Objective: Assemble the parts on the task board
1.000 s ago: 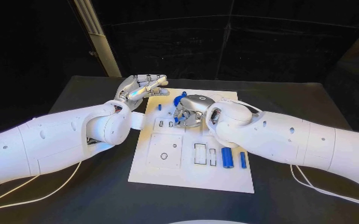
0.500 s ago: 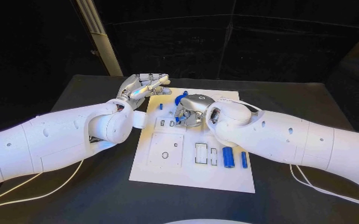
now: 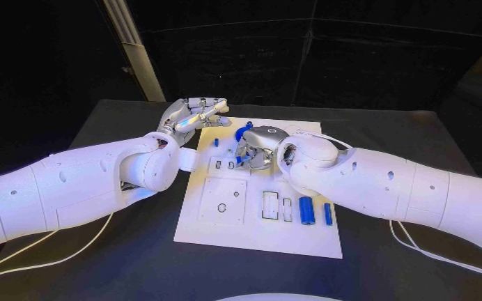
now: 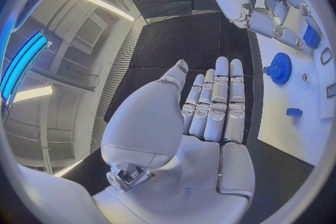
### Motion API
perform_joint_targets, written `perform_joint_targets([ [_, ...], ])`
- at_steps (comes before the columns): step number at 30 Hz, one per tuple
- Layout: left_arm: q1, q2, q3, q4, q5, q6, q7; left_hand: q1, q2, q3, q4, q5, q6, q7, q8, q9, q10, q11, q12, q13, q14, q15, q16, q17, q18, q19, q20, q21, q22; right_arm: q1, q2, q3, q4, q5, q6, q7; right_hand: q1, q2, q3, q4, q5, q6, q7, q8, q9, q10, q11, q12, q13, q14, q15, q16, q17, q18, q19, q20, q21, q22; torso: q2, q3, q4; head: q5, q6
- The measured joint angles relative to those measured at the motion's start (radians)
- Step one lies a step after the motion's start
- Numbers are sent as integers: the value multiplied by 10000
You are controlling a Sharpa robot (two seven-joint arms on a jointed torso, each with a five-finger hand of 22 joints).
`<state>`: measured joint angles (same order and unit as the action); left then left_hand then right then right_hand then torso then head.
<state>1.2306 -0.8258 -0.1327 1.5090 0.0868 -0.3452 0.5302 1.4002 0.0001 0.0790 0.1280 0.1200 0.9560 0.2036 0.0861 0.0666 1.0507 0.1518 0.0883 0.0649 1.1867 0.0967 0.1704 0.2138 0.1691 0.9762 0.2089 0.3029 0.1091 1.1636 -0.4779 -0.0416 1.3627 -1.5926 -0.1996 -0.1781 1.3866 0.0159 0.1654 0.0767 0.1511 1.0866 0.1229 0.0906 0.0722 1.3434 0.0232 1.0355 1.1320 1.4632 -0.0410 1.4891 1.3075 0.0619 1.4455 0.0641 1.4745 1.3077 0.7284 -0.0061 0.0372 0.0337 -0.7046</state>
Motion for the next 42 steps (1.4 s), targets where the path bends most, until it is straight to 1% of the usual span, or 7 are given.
perform_joint_targets([
  [9,1,3,0,-4,2,0,0,0,0,0,0,0,0,0,0,0,0,0,0,0,0,0,0,3,0,0,0,0,0,-7,-6,12,37,-39,128,-14,-27,-28,16,-17,-55,1,-1,-58,-18,-36,37,-54,-29,0,0,0,0,0,0,0,0,-1,-5,1,0,-34,-10],
  [16,4,-1,0,-4,4,0,-2,0,0,28,-27,0,0,0,0,0,0,0,0,0,0,0,0,2,-1,0,0,0,-9,-4,-12,10,75,-138,233,-37,-312,-310,8,2,-152,30,-29,-106,-22,-125,126,-220,-138,0,0,0,0,1,0,0,-38,-1,-3,1,0,-36,-26],
  [19,4,-1,0,-3,5,0,-3,0,0,28,-27,0,0,0,0,0,0,0,0,0,0,0,0,2,-1,0,0,0,-9,-15,-18,-21,91,-216,302,-63,-424,-422,-43,83,-149,-92,34,-185,-44,-184,180,-308,-213,0,0,-23,0,1,-37,37,-38,-1,-2,1,2,-36,-27],
  [21,5,-2,0,-3,5,0,-4,0,0,28,-27,0,0,0,0,0,-1,0,0,0,0,0,0,2,0,0,0,0,-9,-37,-26,-26,103,-259,327,-72,-501,-499,-53,112,-147,-227,72,-219,-104,-272,159,-445,-305,21,21,-52,0,1,-74,74,-99,-1,-1,2,3,-28,-28],
  [33,7,2,0,-15,6,0,-7,0,0,28,-27,0,0,0,-42,0,-1,0,0,0,0,-1,0,1,0,0,0,0,-9,-34,-20,-27,101,-420,306,-139,-624,-623,-117,176,-146,-449,132,-211,-60,-538,215,-947,-729,37,36,-101,0,1,-107,107,-109,-35,2,7,3,-24,-12],
  [39,8,5,0,-27,7,1,-9,0,0,28,-27,0,0,0,-42,0,0,0,0,0,0,-1,0,9,0,0,0,0,-8,-38,-22,-38,105,-453,251,-168,-983,-841,-352,399,-233,-689,153,-211,-72,-625,273,-1083,-872,37,109,-117,0,1,-144,144,-149,-72,3,8,3,-51,-11],
  [42,8,9,0,-35,7,1,-10,0,0,28,-27,0,0,0,-42,0,-1,0,0,0,-1,0,0,9,-1,0,0,0,-8,-59,-38,-55,113,-486,155,-235,-1239,-965,-650,618,-233,-1108,227,-252,-82,-734,340,-1151,-974,38,181,-158,0,1,-183,183,-148,-104,4,9,3,-58,-11],
])
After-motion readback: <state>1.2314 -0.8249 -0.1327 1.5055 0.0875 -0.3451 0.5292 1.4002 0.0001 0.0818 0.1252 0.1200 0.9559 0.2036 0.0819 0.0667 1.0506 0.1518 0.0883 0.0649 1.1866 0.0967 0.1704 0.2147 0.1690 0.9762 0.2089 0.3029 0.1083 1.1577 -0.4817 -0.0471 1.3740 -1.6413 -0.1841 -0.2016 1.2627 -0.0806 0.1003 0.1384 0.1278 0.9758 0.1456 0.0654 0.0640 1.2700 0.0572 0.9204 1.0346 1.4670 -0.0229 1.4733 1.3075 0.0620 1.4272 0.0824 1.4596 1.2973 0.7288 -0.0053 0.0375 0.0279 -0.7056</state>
